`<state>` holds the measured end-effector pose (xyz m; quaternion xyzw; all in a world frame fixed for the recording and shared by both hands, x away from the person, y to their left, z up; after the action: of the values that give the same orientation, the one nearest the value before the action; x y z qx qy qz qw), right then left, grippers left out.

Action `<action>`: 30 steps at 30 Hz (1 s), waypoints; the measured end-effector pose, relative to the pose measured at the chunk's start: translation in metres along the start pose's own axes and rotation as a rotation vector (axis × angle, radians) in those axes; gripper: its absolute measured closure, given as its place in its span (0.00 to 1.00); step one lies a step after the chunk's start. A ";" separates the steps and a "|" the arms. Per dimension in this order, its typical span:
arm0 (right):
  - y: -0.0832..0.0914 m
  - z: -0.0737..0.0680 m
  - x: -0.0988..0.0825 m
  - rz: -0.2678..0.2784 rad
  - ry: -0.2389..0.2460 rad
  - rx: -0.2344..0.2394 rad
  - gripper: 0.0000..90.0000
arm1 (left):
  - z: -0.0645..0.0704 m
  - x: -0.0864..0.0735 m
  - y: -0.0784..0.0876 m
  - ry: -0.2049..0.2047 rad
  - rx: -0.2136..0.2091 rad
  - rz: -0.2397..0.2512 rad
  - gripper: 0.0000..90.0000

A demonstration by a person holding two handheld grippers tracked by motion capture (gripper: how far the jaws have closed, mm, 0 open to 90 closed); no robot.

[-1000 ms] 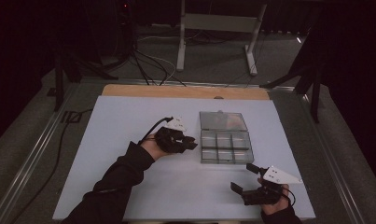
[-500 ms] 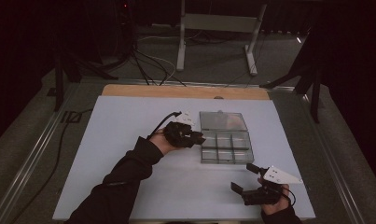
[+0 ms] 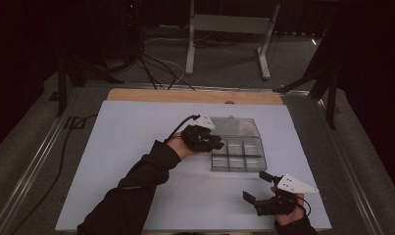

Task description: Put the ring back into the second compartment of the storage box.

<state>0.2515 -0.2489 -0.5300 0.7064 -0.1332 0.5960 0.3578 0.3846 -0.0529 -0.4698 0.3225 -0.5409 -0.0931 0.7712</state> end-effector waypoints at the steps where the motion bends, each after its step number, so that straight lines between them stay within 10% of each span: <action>1: 0.000 0.000 0.000 0.001 -0.002 0.000 0.00 | 0.000 0.000 -0.002 -0.001 0.002 -0.005 0.81; 30: 0.001 0.000 0.001 0.007 -0.004 0.004 0.00 | 0.000 0.014 -0.060 -0.008 -0.012 -0.045 0.81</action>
<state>0.2507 -0.2496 -0.5289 0.7081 -0.1352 0.5960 0.3538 0.4022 -0.1063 -0.4948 0.3298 -0.5359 -0.1149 0.7687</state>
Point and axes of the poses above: each handheld gripper's, and its own axes: y roughly backward along the jaws, x roughly out of its top, z roughly to its right, the point moved 6 cm from there along -y, roughly forward along the jaws, and after that the axes turned 8 degrees about y, right-handed, at the moved point
